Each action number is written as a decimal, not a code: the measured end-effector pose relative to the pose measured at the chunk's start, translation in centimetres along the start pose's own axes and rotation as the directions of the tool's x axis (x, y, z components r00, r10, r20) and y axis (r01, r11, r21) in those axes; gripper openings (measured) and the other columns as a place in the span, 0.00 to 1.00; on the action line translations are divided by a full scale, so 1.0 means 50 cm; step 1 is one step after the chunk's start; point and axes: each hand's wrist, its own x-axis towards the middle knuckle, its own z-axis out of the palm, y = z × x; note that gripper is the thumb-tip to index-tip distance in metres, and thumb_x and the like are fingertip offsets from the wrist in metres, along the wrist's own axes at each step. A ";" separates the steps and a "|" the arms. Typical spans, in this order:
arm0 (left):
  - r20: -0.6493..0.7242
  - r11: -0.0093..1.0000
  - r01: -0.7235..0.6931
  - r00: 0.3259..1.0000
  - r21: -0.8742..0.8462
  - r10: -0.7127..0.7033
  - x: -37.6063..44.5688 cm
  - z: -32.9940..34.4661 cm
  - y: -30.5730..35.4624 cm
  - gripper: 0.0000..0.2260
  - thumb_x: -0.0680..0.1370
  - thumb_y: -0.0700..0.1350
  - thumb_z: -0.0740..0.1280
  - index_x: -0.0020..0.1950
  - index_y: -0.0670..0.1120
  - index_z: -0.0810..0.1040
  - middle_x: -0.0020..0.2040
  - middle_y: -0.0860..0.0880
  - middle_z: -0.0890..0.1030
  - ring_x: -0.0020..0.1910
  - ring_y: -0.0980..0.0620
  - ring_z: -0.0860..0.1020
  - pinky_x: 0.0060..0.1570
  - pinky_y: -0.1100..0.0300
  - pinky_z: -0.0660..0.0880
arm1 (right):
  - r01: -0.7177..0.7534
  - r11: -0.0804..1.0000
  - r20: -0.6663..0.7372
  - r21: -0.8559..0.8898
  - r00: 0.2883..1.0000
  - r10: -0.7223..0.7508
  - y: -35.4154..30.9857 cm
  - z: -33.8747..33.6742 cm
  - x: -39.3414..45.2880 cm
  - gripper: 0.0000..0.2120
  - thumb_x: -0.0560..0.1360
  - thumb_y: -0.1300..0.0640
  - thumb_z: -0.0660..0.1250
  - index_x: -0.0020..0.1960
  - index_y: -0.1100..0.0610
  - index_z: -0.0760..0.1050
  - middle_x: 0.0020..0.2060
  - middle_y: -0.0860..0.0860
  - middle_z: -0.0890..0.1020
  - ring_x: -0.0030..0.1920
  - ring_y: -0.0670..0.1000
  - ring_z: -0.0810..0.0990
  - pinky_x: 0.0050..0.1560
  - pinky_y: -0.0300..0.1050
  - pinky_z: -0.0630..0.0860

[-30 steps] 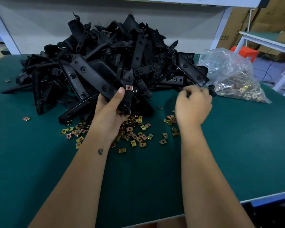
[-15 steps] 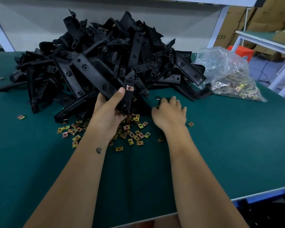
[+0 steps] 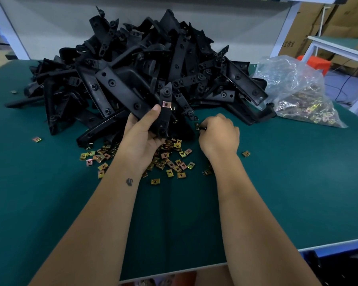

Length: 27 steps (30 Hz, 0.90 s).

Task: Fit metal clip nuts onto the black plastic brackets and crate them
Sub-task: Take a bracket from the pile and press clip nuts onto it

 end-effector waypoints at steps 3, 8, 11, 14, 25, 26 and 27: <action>-0.011 1.000 0.012 1.000 -0.023 -0.012 0.001 0.000 0.001 0.10 0.78 0.42 0.69 0.59 0.48 0.75 0.51 0.50 0.84 0.45 0.53 0.83 0.37 0.59 0.78 | -0.002 1.000 -0.010 0.010 1.000 0.003 0.000 -0.001 0.000 0.11 0.76 0.64 0.64 0.54 0.56 0.81 0.53 0.54 0.77 0.57 0.58 0.74 0.49 0.48 0.60; -0.029 0.998 0.025 0.999 -0.053 -0.027 0.004 -0.002 0.001 0.08 0.78 0.42 0.70 0.56 0.48 0.74 0.52 0.48 0.83 0.45 0.52 0.82 0.37 0.59 0.78 | 0.037 0.999 0.050 0.033 0.998 -0.039 0.000 0.001 -0.001 0.16 0.79 0.60 0.63 0.64 0.47 0.78 0.59 0.53 0.76 0.62 0.59 0.70 0.58 0.52 0.64; -0.028 0.997 0.032 0.999 -0.068 -0.034 0.005 -0.003 0.001 0.08 0.78 0.42 0.70 0.55 0.48 0.74 0.50 0.48 0.82 0.43 0.52 0.82 0.37 0.59 0.78 | 0.057 0.997 0.056 0.043 0.997 -0.060 -0.001 0.002 0.000 0.17 0.79 0.60 0.64 0.61 0.43 0.79 0.58 0.52 0.76 0.62 0.58 0.70 0.59 0.52 0.63; -0.025 0.996 0.033 0.999 -0.079 -0.035 0.005 -0.005 0.000 0.09 0.78 0.42 0.70 0.55 0.47 0.73 0.51 0.48 0.82 0.43 0.52 0.83 0.37 0.59 0.78 | 0.050 0.997 0.033 0.054 0.998 -0.052 -0.002 0.005 0.000 0.16 0.78 0.61 0.64 0.59 0.44 0.80 0.57 0.52 0.76 0.61 0.57 0.70 0.59 0.52 0.62; -0.026 0.991 0.017 0.999 -0.130 -0.021 0.004 0.000 0.002 0.06 0.79 0.40 0.68 0.53 0.48 0.74 0.51 0.48 0.82 0.45 0.51 0.81 0.37 0.61 0.78 | -0.014 0.554 -0.078 0.833 0.987 0.141 -0.053 -0.018 -0.014 0.08 0.77 0.64 0.67 0.45 0.51 0.77 0.39 0.45 0.80 0.39 0.40 0.77 0.40 0.30 0.72; -0.026 0.990 0.016 0.999 -0.139 -0.019 0.004 0.000 0.002 0.05 0.79 0.40 0.68 0.51 0.48 0.74 0.50 0.48 0.82 0.45 0.51 0.81 0.38 0.60 0.78 | -0.032 0.426 -0.033 0.904 0.989 0.145 -0.061 -0.019 -0.017 0.08 0.76 0.64 0.68 0.46 0.52 0.78 0.39 0.47 0.81 0.39 0.41 0.78 0.41 0.29 0.73; -0.023 0.990 0.013 1.000 -0.142 -0.016 0.004 0.000 0.003 0.05 0.79 0.40 0.68 0.50 0.48 0.74 0.50 0.48 0.82 0.46 0.51 0.81 0.39 0.60 0.79 | -0.048 0.314 0.007 0.948 0.992 0.129 -0.067 -0.020 -0.019 0.08 0.76 0.65 0.68 0.47 0.52 0.78 0.40 0.49 0.82 0.39 0.42 0.79 0.43 0.31 0.75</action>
